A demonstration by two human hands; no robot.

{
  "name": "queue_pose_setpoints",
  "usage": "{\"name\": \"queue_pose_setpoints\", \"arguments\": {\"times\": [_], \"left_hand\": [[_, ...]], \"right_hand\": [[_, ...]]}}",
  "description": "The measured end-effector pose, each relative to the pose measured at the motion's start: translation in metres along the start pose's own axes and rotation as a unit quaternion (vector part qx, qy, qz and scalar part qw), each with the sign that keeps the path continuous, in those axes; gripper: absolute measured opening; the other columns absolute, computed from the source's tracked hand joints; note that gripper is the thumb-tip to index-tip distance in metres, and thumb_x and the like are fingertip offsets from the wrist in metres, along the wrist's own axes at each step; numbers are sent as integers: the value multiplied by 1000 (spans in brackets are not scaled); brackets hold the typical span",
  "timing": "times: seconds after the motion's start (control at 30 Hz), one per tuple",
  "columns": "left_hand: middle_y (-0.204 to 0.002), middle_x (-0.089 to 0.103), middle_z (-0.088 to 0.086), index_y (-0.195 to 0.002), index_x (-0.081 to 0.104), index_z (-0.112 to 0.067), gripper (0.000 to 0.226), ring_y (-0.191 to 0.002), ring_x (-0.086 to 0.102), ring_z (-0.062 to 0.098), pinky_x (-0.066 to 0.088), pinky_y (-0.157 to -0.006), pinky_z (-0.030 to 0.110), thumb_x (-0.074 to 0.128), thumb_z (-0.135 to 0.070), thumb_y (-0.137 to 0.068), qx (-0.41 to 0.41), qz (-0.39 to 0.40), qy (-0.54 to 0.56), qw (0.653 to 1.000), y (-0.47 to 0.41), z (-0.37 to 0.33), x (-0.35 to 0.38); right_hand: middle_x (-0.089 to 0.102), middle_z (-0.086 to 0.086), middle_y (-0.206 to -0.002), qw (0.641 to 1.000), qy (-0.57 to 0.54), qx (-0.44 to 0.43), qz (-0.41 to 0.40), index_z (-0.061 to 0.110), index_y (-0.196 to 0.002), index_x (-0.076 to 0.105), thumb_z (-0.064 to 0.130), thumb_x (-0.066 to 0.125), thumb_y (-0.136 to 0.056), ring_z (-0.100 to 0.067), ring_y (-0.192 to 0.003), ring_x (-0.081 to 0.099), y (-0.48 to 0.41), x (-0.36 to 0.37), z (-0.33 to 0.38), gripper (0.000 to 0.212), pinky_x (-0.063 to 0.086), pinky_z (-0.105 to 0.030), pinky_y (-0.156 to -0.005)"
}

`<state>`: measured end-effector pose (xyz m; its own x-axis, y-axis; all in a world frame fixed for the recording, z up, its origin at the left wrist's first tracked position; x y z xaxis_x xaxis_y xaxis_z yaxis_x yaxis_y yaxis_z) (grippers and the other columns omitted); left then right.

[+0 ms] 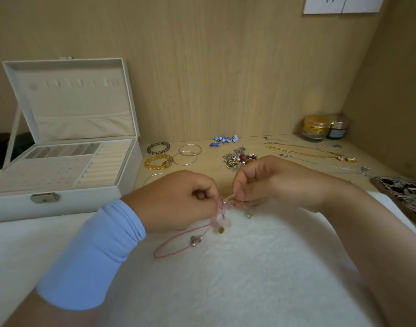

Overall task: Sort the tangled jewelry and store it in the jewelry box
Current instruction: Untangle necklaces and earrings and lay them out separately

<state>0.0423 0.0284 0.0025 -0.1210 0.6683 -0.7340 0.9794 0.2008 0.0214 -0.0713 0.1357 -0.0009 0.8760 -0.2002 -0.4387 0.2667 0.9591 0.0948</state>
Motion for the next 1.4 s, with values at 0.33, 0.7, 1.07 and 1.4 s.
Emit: {"name": "queue_pose_setpoints", "arguments": {"times": [0.33,0.7,1.07,1.4], "left_hand": [[-88,62,30,-63,57,-11,10,-71,56,14,43,-64,21,64,-17,-68,-1,5,229,973,-6,9,2],[-79,44,24,-69,60,-3,14,-60,56,28,49,-84,53,53,-5,-80,3,59,443,895,-7,3,9],[-72,60,20,-68,62,-11,13,-56,59,28,55,-55,32,57,-17,-79,-26,17,397,917,-4,15,-15],[-88,64,27,-81,57,-4,12,-62,66,33,59,-60,38,56,-16,-82,-29,40,410,911,1,14,-16]], "right_hand": [[63,-15,-78,987,-156,-23,11,11,-85,55,15,49,-104,-24,-52,58,-5,4,2,20,46,-30,-50],[66,-20,-94,963,-269,-24,-15,9,-105,50,29,53,-90,-33,-84,65,-8,0,2,25,55,-45,-75],[67,-24,-101,963,-267,-17,28,13,-103,44,26,43,-105,-38,-85,69,-11,14,-4,13,54,-45,-73],[74,-15,-102,981,-190,-2,39,13,-97,40,23,35,-109,-30,-65,69,-14,28,-2,16,31,-25,-38]]}}
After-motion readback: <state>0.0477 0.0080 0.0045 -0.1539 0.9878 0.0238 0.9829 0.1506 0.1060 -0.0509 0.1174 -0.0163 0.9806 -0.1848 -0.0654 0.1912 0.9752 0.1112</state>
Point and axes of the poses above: each hand's wrist, its own y-axis away from the middle knuckle, its own x-axis out of the palm, z = x × y, the point moved 6 cm from there along -y, towards the middle knuckle
